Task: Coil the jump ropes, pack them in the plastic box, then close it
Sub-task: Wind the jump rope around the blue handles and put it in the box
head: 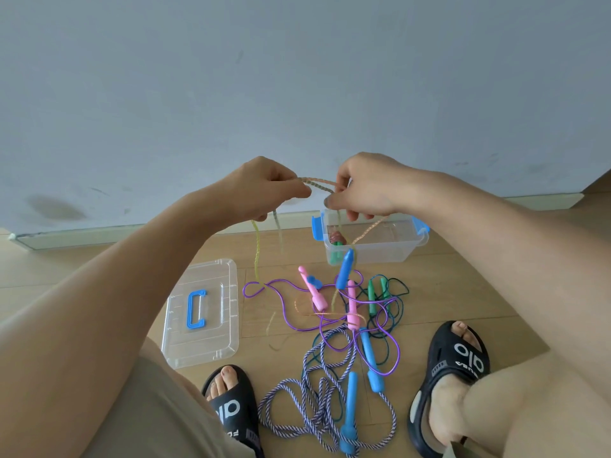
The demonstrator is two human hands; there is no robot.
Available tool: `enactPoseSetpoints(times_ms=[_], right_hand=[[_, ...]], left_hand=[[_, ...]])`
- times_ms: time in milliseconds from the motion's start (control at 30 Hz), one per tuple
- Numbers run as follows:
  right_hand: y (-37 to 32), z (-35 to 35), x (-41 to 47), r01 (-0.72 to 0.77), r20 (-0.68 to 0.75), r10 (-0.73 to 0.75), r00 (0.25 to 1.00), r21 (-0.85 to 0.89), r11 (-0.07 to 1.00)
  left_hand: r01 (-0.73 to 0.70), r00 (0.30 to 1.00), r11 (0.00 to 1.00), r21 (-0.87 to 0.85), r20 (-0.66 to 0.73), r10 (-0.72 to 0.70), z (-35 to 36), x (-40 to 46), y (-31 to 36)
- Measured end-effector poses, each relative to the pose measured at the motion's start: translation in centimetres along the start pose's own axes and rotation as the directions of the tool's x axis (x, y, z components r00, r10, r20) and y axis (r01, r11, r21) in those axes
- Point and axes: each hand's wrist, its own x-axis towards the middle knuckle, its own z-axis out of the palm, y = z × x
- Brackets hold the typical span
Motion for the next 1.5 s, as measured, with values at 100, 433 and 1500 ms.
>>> enactPoseSetpoints(times_ms=[100, 433, 1500], right_hand=[[0.6, 0.0, 0.2, -0.003, -0.056, 0.000, 0.998, -0.052, 0.999], [3.8, -0.9, 1.4, -0.119, -0.195, 0.089, 0.977, -0.148, 0.982], [0.1, 2.7, 0.5, 0.123, 0.391, -0.147, 0.909, 0.087, 0.989]], left_hand=[[0.009, 0.998, 1.000, -0.009, 0.065, -0.009, -0.1, -0.2, -0.3], [0.017, 0.979, 0.987, -0.161, 0.203, 0.017, -0.3, -0.6, 0.2], [-0.010, 1.000, 0.966, -0.259, 0.022, 0.016, -0.4, 0.1, -1.0]])
